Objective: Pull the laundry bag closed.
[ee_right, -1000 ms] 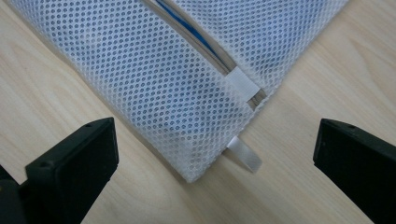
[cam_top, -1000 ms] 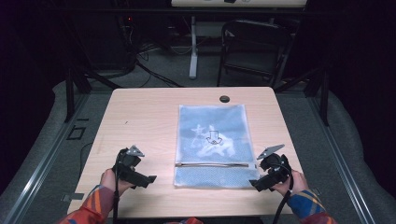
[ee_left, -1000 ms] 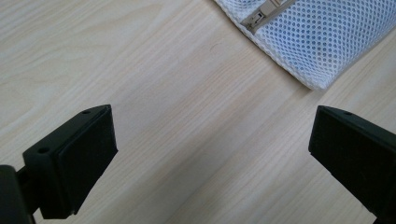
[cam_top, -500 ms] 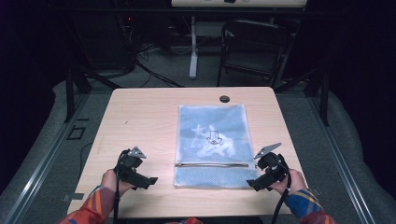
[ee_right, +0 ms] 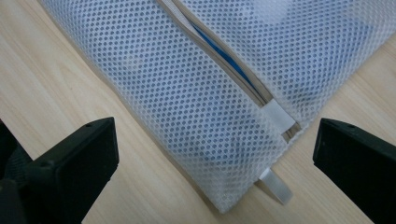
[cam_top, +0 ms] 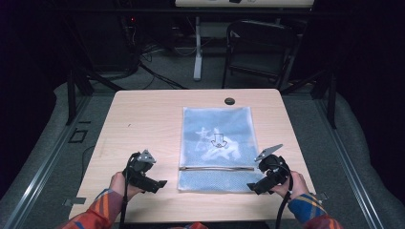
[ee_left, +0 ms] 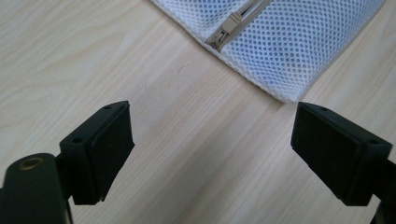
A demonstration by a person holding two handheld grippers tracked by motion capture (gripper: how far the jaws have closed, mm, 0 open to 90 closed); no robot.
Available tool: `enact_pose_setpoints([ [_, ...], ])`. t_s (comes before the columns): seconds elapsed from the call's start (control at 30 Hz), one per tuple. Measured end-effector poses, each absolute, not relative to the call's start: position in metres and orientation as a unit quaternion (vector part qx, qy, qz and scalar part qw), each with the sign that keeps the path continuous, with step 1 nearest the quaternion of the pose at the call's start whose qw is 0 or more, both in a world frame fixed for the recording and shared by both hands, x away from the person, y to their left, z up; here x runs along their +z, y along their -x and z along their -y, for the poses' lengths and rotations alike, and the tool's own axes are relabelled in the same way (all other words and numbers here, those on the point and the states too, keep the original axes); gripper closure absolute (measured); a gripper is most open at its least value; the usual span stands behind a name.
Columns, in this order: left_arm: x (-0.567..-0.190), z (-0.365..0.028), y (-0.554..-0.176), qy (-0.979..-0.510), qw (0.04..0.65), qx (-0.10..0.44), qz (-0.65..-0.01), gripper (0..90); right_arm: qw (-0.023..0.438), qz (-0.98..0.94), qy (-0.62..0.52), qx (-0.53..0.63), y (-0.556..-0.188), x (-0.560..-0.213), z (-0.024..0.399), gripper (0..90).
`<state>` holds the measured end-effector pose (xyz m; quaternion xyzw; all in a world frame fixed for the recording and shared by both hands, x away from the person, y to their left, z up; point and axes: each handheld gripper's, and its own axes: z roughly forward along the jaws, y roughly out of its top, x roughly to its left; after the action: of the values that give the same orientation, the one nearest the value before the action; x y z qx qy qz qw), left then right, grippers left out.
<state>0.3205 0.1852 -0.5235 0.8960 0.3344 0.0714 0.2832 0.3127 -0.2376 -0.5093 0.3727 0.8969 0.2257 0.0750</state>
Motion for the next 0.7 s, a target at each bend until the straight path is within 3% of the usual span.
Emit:
enact_pose_setpoints([
  [0.7, -0.526, -0.161, -0.319, -0.902, 0.303, 0.062, -0.302, 24.3, 0.067, -0.917, -0.323, 0.222, -0.325, -0.511, 0.192, 3.4],
])
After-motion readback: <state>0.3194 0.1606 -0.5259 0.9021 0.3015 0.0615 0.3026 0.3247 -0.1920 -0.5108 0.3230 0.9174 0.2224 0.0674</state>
